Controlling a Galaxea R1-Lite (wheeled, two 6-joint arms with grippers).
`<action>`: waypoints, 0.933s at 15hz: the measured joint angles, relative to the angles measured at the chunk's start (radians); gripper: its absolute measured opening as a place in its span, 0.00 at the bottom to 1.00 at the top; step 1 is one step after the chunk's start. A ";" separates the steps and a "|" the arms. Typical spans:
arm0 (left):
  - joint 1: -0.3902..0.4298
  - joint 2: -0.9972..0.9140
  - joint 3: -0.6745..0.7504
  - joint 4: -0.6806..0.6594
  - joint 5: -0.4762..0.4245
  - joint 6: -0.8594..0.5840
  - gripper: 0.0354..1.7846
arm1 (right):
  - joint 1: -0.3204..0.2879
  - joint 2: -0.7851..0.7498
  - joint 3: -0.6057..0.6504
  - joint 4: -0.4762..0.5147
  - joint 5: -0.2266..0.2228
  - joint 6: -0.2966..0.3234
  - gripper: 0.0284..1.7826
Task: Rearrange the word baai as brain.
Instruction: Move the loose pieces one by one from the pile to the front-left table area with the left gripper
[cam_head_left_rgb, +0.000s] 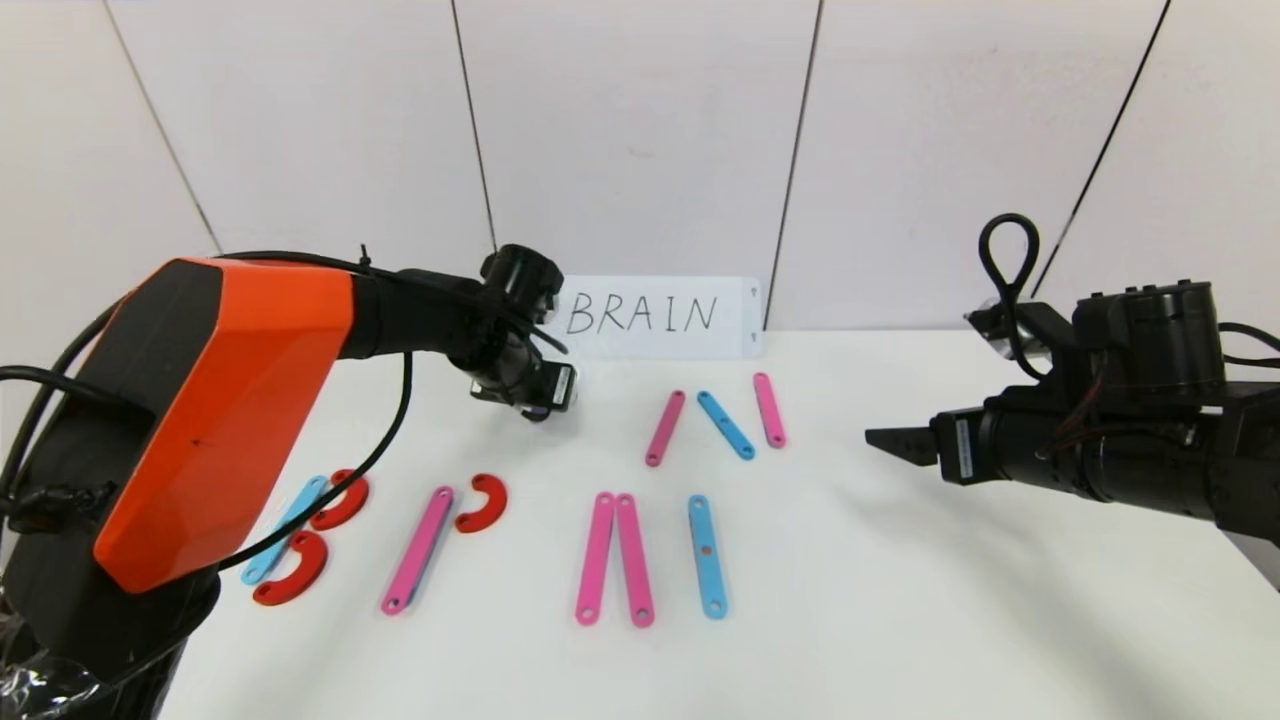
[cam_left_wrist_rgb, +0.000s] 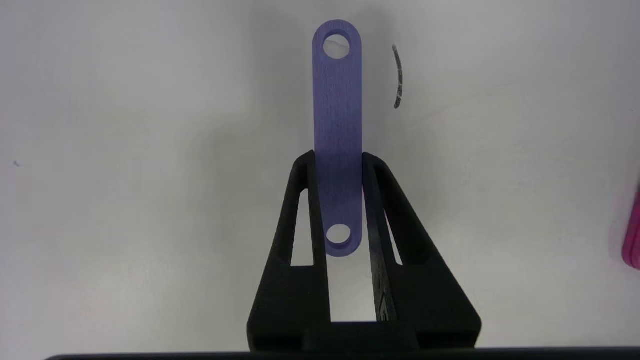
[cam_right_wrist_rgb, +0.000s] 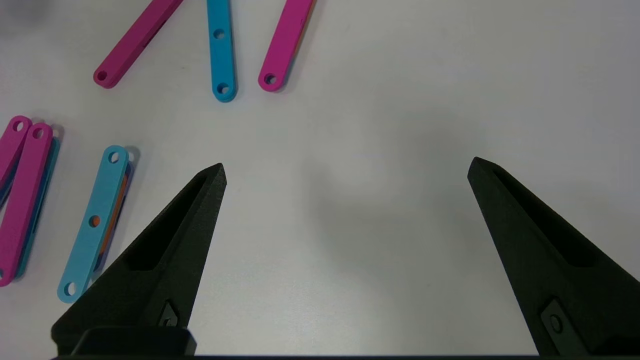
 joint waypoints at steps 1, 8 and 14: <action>-0.001 -0.020 0.017 0.005 0.000 -0.012 0.13 | 0.000 0.000 0.000 0.000 0.000 0.000 0.95; -0.050 -0.259 0.312 0.007 0.093 -0.211 0.13 | 0.003 0.000 0.000 0.000 0.003 0.000 0.95; -0.192 -0.449 0.574 0.084 0.291 -0.529 0.13 | 0.006 0.001 0.000 0.000 0.003 0.001 0.95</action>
